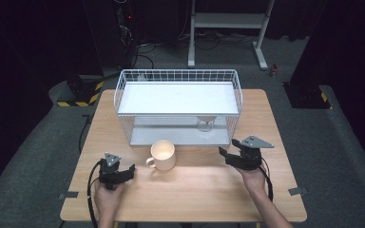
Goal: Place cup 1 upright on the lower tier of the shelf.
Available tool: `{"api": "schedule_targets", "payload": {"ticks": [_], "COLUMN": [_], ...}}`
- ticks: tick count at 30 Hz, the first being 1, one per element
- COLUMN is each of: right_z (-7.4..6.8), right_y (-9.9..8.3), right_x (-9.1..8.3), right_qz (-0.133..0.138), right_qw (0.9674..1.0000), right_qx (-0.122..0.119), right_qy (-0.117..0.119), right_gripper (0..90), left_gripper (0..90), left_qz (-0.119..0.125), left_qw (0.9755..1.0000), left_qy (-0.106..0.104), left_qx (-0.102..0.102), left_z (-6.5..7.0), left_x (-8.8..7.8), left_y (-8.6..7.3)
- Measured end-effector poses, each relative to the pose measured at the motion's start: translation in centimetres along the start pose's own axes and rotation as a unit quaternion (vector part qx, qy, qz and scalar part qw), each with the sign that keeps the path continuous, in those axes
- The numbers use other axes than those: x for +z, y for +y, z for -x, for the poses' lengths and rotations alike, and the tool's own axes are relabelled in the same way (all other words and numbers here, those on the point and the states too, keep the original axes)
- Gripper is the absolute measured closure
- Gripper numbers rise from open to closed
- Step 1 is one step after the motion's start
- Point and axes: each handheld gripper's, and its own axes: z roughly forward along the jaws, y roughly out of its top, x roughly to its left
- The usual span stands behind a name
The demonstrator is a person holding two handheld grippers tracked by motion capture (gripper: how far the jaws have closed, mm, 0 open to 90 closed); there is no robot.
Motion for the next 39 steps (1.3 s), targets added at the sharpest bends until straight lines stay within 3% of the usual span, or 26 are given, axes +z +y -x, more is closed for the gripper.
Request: {"api": "schedule_targets", "payload": {"ticks": [29, 39], "right_z": [1.7, 1.8], "right_y": [-3.3, -4.5], "right_x": [-3.1, -3.4], "right_qz": [0.001, -0.009], "right_qw": [0.9998, 0.9998], "right_qx": [0.016, 0.007], "right_qy": [-0.009, -0.015], "right_gripper": [32.1, 32.1], "left_gripper": [22.4, 22.4], "left_qz": [0.000, 0.000], "left_qw": [1.0000, 1.0000], "left_qy": [0.000, 0.000], "left_qx": [0.000, 0.000], "left_z": [0.0, 0.0], "left_x": [0.0, 0.0], "left_y": [0.0, 0.0]}}
